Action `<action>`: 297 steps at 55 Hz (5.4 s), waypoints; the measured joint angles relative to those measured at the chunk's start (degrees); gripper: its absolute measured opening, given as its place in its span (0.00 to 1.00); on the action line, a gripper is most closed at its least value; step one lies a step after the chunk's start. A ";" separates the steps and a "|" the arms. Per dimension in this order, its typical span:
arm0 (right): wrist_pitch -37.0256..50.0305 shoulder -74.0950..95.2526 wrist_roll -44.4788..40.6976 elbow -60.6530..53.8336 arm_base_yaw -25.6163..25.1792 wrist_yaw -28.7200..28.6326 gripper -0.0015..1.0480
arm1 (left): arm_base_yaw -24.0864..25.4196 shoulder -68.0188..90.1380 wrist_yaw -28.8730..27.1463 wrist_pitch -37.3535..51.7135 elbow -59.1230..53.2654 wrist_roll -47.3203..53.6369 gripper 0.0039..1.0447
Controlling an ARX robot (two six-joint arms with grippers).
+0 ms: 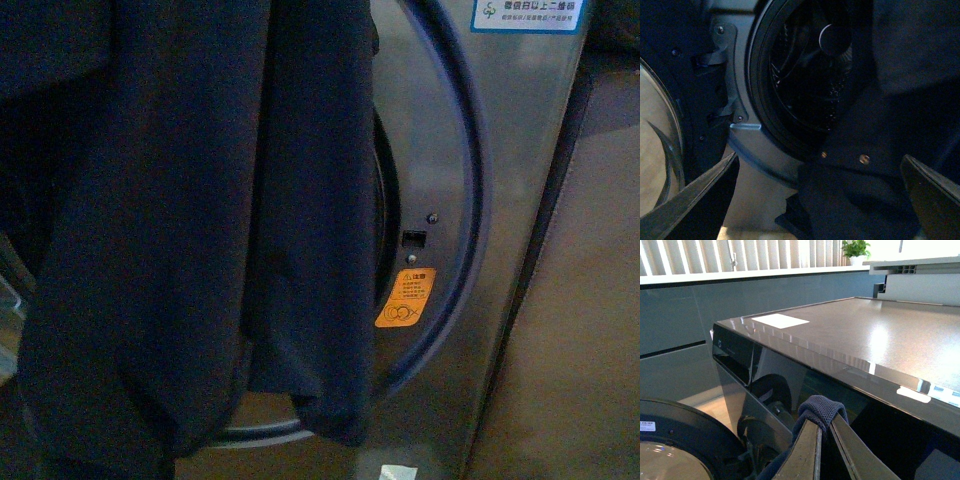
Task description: Put clothes into washing machine
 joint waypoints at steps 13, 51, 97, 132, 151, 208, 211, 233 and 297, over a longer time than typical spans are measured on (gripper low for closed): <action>0.02 -0.72 -0.07 0.02 -0.15 0.11 0.03 | 0.00 0.00 0.00 0.00 0.00 0.00 0.94; 0.02 -0.76 -0.15 0.02 -0.17 0.13 0.03 | 10.51 57.99 41.92 33.57 31.91 -16.33 0.94; 0.02 -0.76 -0.15 0.02 -0.22 0.31 0.03 | -14.47 83.97 33.70 31.52 56.33 -7.13 0.94; 0.02 -0.79 -0.17 0.02 -0.24 0.46 0.03 | -25.16 88.32 29.35 34.16 58.38 -9.81 0.94; 0.02 -0.79 -0.20 0.02 -0.33 0.57 0.03 | -27.63 93.85 23.26 34.64 57.20 -2.75 0.94; 0.20 -0.90 -0.33 0.02 -0.33 0.48 0.69 | -27.21 90.33 1.95 31.06 56.39 -6.45 0.11; 0.28 -1.01 -0.35 0.02 -0.33 0.50 0.79 | -26.43 88.98 2.36 31.21 55.36 -7.10 0.11; 0.28 -1.22 -0.31 0.02 -0.33 0.50 0.93 | -17.46 81.81 5.88 32.15 52.85 -10.67 0.11; 8.37 -48.22 -4.00 -64.13 -5.38 40.26 0.64 | -14.67 87.21 8.48 45.55 37.03 -7.30 0.11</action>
